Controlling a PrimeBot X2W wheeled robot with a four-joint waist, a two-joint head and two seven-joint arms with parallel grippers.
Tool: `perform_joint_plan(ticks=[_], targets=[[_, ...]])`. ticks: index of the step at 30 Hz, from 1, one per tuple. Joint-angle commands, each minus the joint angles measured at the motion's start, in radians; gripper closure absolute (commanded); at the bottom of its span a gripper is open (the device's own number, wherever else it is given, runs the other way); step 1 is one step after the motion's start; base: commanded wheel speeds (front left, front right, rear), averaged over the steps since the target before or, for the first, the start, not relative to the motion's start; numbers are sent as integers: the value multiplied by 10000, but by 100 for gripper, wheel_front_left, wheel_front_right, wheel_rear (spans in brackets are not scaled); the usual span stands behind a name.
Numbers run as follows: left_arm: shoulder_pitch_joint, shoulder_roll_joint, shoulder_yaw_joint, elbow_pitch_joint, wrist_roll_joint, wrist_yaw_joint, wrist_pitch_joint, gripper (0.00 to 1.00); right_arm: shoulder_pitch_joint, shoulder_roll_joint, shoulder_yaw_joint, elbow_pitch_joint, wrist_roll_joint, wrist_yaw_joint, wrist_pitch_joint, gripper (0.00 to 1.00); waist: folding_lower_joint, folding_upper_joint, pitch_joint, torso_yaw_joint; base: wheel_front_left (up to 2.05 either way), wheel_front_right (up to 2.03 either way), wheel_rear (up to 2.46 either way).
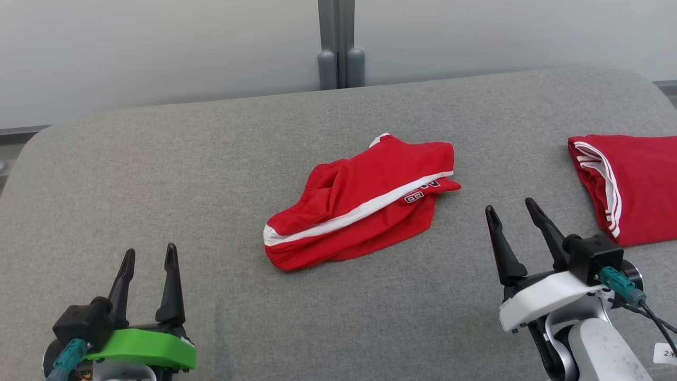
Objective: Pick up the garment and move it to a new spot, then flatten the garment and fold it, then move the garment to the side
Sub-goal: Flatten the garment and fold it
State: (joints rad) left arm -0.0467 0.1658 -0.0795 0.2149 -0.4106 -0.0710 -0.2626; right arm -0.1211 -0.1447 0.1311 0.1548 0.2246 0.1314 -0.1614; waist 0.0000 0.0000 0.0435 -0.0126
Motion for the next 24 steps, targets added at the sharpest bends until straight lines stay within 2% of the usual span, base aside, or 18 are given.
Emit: perform_joint_plan(ticks=[1,11,24], targets=[[168,-63,74,48,126,-70,-23,0,134,0,-84,27,-81,-16,-81,0,0,0,-87,67,0,0,0],[189,-157,318,199,439,-248,-24,0,223,42,-397,126,-111,-16,-98,0,0,0,-185,137,0,0,0],[-99,-364,399,409,614,-417,-24,0,17,23,-257,164,-112,-16,-37,0,0,0,-146,148,0,0,0]])
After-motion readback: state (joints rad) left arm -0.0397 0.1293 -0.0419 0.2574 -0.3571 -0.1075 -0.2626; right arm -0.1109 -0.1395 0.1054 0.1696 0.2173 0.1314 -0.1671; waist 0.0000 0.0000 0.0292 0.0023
